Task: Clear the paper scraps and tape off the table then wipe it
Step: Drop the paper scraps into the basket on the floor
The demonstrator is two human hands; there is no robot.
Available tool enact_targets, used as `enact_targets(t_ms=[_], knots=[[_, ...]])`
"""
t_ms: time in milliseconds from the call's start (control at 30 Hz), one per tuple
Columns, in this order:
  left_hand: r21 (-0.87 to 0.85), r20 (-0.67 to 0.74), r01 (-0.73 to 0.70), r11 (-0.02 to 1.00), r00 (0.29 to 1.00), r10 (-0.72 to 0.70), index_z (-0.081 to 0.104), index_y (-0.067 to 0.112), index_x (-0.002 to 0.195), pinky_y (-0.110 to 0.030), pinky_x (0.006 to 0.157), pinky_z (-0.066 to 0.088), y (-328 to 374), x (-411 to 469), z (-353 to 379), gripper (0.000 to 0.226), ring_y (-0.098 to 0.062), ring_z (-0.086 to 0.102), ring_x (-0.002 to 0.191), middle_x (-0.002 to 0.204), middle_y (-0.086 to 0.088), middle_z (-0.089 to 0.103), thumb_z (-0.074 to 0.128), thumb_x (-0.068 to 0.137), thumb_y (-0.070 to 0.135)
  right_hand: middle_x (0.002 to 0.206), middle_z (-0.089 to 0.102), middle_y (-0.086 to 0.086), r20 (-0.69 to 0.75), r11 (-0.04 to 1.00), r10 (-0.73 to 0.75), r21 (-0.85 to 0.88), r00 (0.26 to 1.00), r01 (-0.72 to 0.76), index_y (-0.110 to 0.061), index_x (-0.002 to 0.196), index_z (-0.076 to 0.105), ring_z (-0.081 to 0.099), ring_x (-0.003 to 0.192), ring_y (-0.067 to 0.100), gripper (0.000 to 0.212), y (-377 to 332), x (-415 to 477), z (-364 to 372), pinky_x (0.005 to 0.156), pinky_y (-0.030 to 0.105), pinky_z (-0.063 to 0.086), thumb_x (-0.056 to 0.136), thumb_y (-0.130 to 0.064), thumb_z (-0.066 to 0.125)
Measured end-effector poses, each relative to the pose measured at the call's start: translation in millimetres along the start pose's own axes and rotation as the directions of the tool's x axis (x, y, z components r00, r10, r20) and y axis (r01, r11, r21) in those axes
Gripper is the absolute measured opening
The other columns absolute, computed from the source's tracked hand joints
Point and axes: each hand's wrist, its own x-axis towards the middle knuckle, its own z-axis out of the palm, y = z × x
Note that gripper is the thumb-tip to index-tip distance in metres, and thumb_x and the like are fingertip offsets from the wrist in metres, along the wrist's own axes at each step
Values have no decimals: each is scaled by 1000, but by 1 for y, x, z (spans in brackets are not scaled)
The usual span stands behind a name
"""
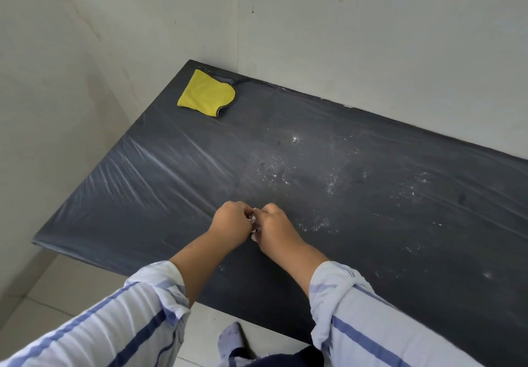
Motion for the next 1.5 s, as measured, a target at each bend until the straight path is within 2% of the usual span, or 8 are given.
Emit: enact_targets(t_ms=[267,467,633,767,967,1133,1267,1500], knots=[[-73,62,108,991,993,-104,70,11,66,-28,63,51,10,0,-2,20,-23,66,73,71,-7,69,54,75,2,88,57,16,-156,1000,20,15,988,-18,-2,93,60,52,87,34,12,-5,-6,7,63,31,28,82,-5,54],[-494,144,271,826,963,-230,59,11,72,-27,64,58,12,5,-5,19,-18,64,69,77,-6,63,53,89,6,94,59,17,-163,998,31,67,986,-21,-5,108,60,53,94,36,27,-4,-6,4,75,38,44,82,-4,55],[-461,111,254,850,967,-229,68,3,67,-41,80,56,11,0,4,20,-28,65,72,70,-14,68,55,83,5,104,59,20,-176,992,56,121,983,-35,-3,127,53,53,102,37,42,-7,-10,4,85,39,43,85,-1,53],[-545,96,270,794,961,-260,69,9,70,-34,69,49,23,-8,7,20,-22,54,64,65,-8,62,56,85,6,105,60,18,-185,968,146,229,972,-102,-3,120,58,54,98,33,31,-9,-13,-4,83,31,40,90,-6,48],[-730,205,321,604,945,-254,69,7,83,-27,59,48,37,-5,0,18,-22,55,69,76,-11,62,53,89,3,84,52,4,-110,743,434,605,894,-286,-1,93,62,47,73,17,16,-19,-3,-28,56,11,35,91,-13,51],[-811,279,356,464,933,-229,64,4,81,-31,56,48,52,-6,-10,21,-21,58,71,77,-11,62,47,93,2,94,54,5,-139,830,387,483,912,-278,-6,106,65,52,87,22,22,-20,-1,-45,60,14,31,89,-14,53],[-855,266,320,408,946,-185,60,-1,72,-34,62,50,67,-8,-21,24,-21,58,69,73,-12,61,46,91,-5,78,50,6,-183,929,286,294,941,-225,-19,60,49,43,73,26,23,-24,1,-69,54,27,27,81,-10,51],[-869,223,263,419,964,-142,58,2,78,-34,65,49,88,-5,-33,22,-19,58,73,85,-13,62,44,95,-1,75,48,-1,-85,949,310,79,947,-304,-19,63,46,39,73,21,19,-36,14,-109,58,24,33,80,-10,51]])
